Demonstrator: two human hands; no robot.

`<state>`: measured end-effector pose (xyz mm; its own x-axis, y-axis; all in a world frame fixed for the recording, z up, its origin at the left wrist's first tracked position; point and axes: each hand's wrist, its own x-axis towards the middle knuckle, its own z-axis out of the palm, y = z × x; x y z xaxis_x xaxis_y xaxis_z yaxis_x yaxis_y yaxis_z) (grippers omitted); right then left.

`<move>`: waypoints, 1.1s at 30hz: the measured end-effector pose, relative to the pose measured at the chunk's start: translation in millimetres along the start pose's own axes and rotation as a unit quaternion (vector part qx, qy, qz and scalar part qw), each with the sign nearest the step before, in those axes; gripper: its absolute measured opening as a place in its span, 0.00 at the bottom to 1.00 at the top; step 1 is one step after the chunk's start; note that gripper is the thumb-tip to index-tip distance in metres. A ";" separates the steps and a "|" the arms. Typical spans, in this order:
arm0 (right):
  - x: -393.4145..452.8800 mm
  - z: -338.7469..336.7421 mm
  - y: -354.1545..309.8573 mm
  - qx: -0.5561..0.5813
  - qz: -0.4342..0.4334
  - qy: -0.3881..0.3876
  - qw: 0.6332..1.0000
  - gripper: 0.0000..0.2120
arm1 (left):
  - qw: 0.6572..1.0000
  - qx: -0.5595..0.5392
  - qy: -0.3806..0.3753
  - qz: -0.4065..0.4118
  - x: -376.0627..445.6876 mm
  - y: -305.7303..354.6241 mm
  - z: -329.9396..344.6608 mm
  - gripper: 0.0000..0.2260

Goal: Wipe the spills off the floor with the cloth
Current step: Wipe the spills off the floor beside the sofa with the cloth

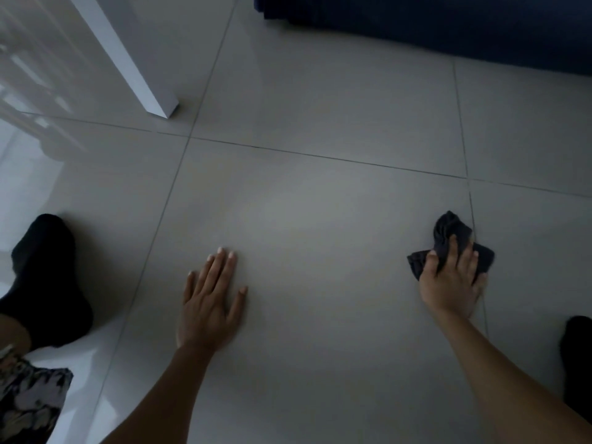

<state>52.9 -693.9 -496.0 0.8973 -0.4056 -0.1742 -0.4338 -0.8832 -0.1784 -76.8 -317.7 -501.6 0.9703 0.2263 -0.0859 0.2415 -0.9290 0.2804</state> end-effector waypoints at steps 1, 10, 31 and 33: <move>-4.2 1.5 -2.3 0.006 0.017 0.004 1.000 0.30 | 1.000 -0.004 0.003 -0.001 0.3 0.8 -0.3 0.28; -51.8 20.4 -56.3 -0.003 0.016 -0.011 1.000 0.32 | 0.999 -0.027 0.021 -0.004 0.7 0.8 -0.5 0.26; -139.7 56.0 -153.0 -0.036 -0.440 -0.057 0.895 0.29 | 1.000 -0.008 0.025 -0.006 1.2 -4.9 3.4 0.25; -131.1 48.6 -131.4 -0.047 -0.457 -0.068 0.886 0.29 | 0.999 -0.012 0.030 -0.005 1.3 -3.9 3.5 0.26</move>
<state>-11.7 -513.2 -496.8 0.8492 0.5153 -0.1152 0.4831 -0.8463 -0.2246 -76.5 -314.9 -506.1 0.9671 0.2523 -0.0320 0.2499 -0.9194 0.3037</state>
